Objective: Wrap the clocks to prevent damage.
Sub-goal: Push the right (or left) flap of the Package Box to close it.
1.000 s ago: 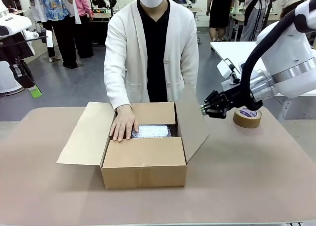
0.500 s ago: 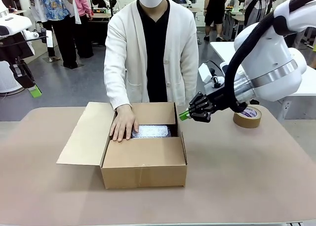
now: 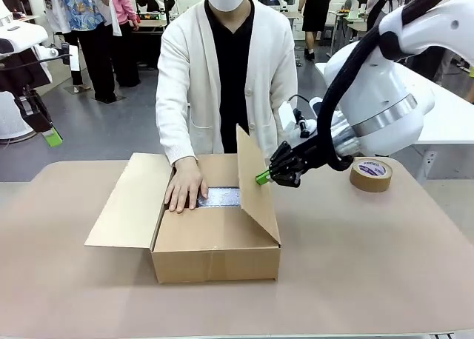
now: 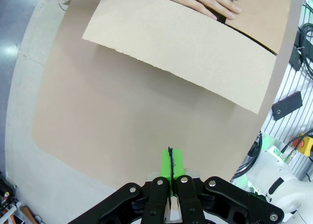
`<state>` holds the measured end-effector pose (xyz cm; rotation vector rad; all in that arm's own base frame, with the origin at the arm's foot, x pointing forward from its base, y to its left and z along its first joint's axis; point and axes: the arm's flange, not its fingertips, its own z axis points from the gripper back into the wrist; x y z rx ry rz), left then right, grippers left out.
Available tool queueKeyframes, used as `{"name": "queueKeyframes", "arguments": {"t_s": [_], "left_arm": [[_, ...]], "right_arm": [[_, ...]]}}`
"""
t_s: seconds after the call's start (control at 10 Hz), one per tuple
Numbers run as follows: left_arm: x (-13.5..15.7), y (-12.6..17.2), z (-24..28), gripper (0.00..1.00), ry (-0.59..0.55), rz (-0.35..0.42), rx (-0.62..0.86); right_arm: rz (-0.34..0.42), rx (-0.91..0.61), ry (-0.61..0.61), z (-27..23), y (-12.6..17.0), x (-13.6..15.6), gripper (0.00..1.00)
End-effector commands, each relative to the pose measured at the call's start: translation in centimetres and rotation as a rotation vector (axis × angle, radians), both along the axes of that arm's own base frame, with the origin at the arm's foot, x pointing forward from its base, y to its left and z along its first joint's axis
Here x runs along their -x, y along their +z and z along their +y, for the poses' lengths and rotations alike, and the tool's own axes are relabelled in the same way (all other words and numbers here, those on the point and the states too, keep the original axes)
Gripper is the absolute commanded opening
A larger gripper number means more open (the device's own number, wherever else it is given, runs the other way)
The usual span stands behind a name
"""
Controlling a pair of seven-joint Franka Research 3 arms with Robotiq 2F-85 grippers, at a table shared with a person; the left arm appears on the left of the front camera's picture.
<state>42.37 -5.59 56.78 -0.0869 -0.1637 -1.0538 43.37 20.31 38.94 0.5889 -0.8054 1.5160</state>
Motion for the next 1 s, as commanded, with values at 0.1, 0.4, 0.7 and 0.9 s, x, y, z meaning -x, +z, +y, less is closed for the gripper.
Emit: {"name": "queueKeyframes", "arguments": {"t_s": [0.1,0.4,0.7,0.9], "left_arm": [[0.1,0.1,0.0,0.01,0.017,0.008,0.012],[0.1,0.1,0.0,0.01,0.017,0.008,0.012],[0.1,0.1,0.0,0.01,0.017,0.008,0.012],[0.1,0.1,0.0,0.01,0.017,0.008,0.012]], "right_arm": [[0.013,0.009,-0.009,2.2,-1.3,-1.3,0.01],[0.020,0.037,-0.007,3.2,-2.1,-1.8,0.01],[0.049,0.065,-0.010,3.4,-3.6,-2.0,0.01],[0.065,0.094,-0.012,3.6,-4.6,-2.2,0.01]]}}
